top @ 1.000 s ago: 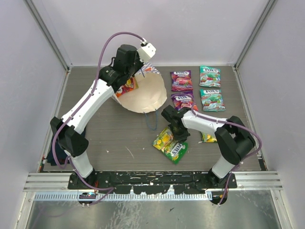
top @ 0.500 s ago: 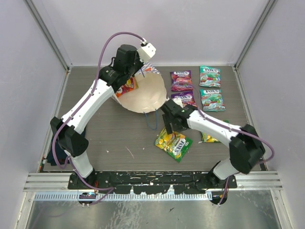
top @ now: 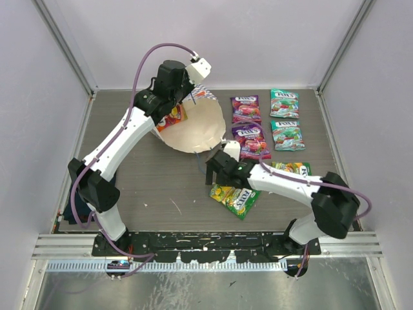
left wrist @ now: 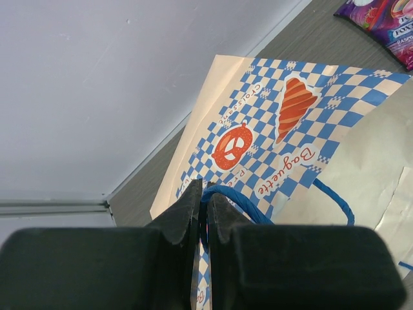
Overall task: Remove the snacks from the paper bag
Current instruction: Place the snack at the center of the board, then adjust the snack at the center of the board.
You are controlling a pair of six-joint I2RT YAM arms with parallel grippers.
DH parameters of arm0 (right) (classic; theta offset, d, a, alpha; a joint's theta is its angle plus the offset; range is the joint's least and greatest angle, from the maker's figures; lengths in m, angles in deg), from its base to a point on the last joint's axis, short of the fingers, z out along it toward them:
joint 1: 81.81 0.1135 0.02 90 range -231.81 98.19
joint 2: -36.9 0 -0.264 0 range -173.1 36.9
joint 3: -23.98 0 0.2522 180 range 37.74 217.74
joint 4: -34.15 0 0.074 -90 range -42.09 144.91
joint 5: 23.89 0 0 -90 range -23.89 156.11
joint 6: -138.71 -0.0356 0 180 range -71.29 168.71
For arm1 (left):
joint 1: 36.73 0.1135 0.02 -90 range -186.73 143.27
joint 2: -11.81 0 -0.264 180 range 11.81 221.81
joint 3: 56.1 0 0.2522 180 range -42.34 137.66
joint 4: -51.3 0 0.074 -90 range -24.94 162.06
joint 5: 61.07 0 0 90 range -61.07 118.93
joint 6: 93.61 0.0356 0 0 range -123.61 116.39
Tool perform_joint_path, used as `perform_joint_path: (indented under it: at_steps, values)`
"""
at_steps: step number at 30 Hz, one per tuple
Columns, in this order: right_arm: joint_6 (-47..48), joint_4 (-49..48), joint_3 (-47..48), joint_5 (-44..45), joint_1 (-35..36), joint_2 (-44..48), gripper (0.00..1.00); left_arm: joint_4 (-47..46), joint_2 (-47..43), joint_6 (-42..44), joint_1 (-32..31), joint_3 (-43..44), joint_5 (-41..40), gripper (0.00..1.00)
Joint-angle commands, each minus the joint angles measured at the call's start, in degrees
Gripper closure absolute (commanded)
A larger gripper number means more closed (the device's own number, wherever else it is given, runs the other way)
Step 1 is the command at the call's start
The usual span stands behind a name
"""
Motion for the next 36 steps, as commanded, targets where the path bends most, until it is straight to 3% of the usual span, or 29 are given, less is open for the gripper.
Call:
perform_joint_path:
  at_steps: [1,7,11,18,23,30,36]
  values:
    - [-4.92,4.81,7.03,8.48,3.09,-6.48,0.0,-3.12,-3.1,0.9,0.4,0.08,-1.07,0.92]
    - [-5.65,5.77,7.96,9.52,6.92,-11.66,0.02,-3.08,-3.01,1.07,0.43,0.13,-1.09,0.91]
    - [2.65,-0.03,5.46,5.55,8.46,-11.57,0.05,-3.06,-3.08,0.99,0.41,0.04,-1.09,0.91]
    - [22.49,-6.72,1.14,-11.67,8.81,-8.75,0.05,-3.21,-3.13,1.16,0.62,-0.28,-1.06,0.9]
    - [30.03,-4.24,1.56,-21.15,11.0,-9.84,0.05,-3.25,-3.41,1.21,0.67,-0.52,-1.0,0.9]
    - [34.14,5.21,5.38,-19.31,15.57,-13.02,0.03,-2.94,-3.05,1.2,0.65,-0.11,-1.0,0.89]
    - [28.32,4.31,7.49,-4.29,15.75,-5.2,0.0,-2.95,-3.04,1.28,0.65,-0.13,-1.0,0.89]
